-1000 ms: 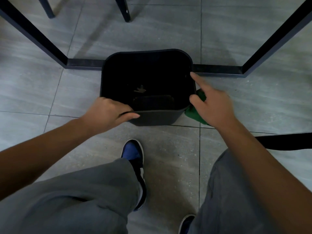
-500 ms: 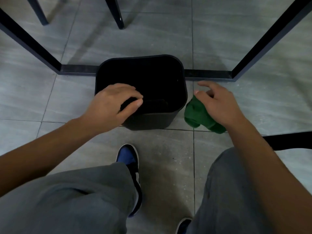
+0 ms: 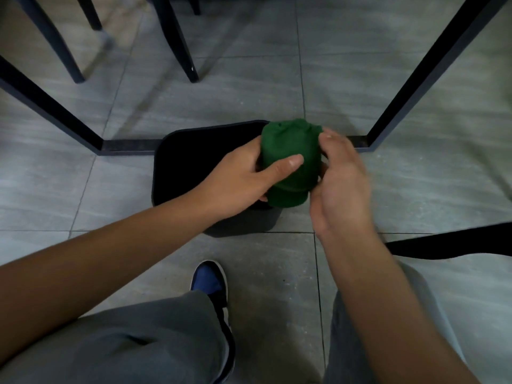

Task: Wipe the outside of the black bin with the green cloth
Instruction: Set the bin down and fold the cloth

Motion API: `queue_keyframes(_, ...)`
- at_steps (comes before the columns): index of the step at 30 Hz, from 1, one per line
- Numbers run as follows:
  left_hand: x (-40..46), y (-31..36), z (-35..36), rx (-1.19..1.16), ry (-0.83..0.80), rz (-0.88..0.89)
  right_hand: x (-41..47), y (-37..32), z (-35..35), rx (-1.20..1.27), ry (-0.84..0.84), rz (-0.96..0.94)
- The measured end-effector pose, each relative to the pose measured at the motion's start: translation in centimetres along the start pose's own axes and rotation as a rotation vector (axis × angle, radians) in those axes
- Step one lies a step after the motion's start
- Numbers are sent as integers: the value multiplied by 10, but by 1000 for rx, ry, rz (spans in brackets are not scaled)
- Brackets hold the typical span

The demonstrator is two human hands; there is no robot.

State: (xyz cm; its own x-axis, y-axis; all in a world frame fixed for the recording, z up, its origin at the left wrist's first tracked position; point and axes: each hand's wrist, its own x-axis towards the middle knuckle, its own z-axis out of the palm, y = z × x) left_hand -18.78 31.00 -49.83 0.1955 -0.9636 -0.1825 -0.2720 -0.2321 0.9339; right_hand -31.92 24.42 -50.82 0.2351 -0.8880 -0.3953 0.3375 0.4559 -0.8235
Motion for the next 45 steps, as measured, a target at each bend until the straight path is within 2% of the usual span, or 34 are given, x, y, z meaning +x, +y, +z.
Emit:
queue_keyframes(3, -3, -3, -5, -87, 101, 38, -4, 4, 1, 13, -18, 17)
queue_keyframes(5, -6, -2, -8, -201, 126, 47, -3, 6, -4, -62, -17, 9)
queue_keyframes(9, -6, -2, -20, -555, 106, -32, 5, 11, -14, -189, -31, 64)
queue_keyframes(11, -7, -6, -26, -650, 97, -76, 6, 12, -18, -243, -115, 132)
queue_keyframes(14, -9, -12, -27, -668, 122, -84, 3, 13, -20, -217, -302, 203)
queue_keyframes(17, -11, -14, -29, -718, 107, -104, 2, 17, -19, -285, -369, 157)
queue_keyframes(19, -11, -13, -33, -725, 128, -109, 3, 20, -22, -308, -355, 137)
queue_keyframes(23, -9, -10, -46, -718, 235, -159, 3, 20, -29, -176, -358, 164)
queue_keyframes(29, -5, -10, -54, -741, 309, -258, 1, 14, -18, -144, -279, 5)
queue_keyframes(33, 0, -5, -63, -753, 240, -321, 5, -4, -13, -85, -290, -52)
queue_keyframes(38, 2, -8, -73, -636, 86, -301, 17, -28, -10, 117, -275, 8)
queue_keyframes(42, 3, -9, -82, -411, 110, -237, 20, -31, -6, -85, -196, -84)
queue_keyframes(45, 3, -4, -86, -437, 177, -189, 15, -30, -1, -235, -179, -127)
